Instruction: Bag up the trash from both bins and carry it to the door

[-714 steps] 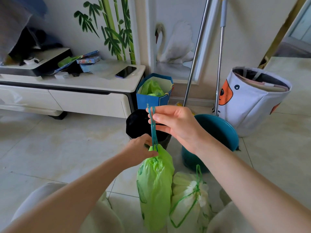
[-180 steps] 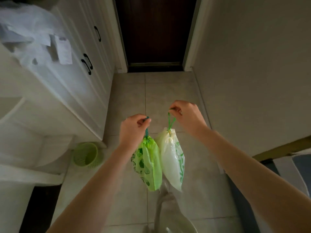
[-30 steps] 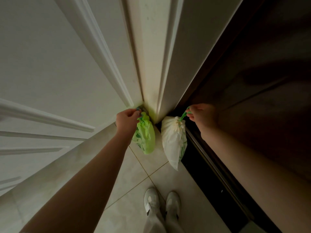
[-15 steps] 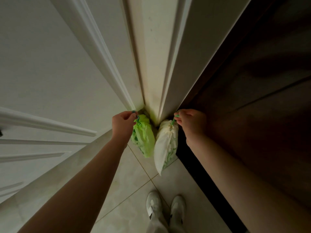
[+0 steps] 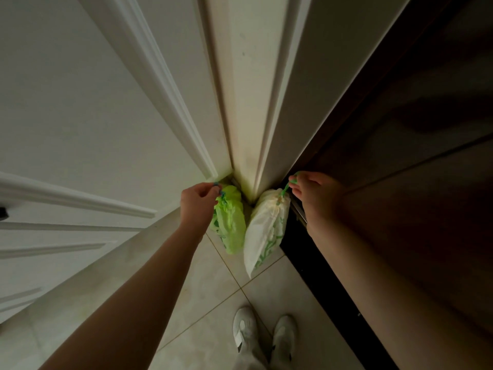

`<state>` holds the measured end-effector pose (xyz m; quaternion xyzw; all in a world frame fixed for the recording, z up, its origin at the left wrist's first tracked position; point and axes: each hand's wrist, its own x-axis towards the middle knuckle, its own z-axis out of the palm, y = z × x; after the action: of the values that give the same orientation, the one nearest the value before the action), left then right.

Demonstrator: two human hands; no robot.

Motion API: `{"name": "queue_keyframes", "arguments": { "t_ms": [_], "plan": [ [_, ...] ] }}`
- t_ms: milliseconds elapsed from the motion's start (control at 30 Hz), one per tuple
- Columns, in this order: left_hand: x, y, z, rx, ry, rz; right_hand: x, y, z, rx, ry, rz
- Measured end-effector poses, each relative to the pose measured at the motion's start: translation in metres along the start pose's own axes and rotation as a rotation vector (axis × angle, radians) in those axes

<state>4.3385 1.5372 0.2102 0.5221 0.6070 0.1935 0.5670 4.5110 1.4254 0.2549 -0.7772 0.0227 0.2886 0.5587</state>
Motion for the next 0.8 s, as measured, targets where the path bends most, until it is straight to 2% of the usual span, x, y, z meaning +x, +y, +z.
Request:
{"name": "queue_keyframes", "arguments": {
  "t_ms": [133,333,500,667,800],
  "plan": [
    [-0.002,0.000,0.001,0.003,0.007,-0.002,0.000,0.015,0.009,-0.069,-0.016,0.011],
    [-0.004,0.001,0.001,0.000,0.006,-0.015,-0.014,0.029,0.031,-0.116,-0.142,-0.048],
    [-0.005,-0.001,-0.001,0.009,0.004,-0.024,-0.010,0.034,0.027,-0.090,-0.121,-0.039],
    [-0.009,-0.006,-0.004,0.041,0.000,-0.023,-0.009,0.041,0.014,-0.174,-0.160,-0.033],
    [-0.011,-0.007,-0.003,0.126,0.030,0.029,-0.007,0.047,0.009,-0.300,-0.148,-0.138]
  ]
}}
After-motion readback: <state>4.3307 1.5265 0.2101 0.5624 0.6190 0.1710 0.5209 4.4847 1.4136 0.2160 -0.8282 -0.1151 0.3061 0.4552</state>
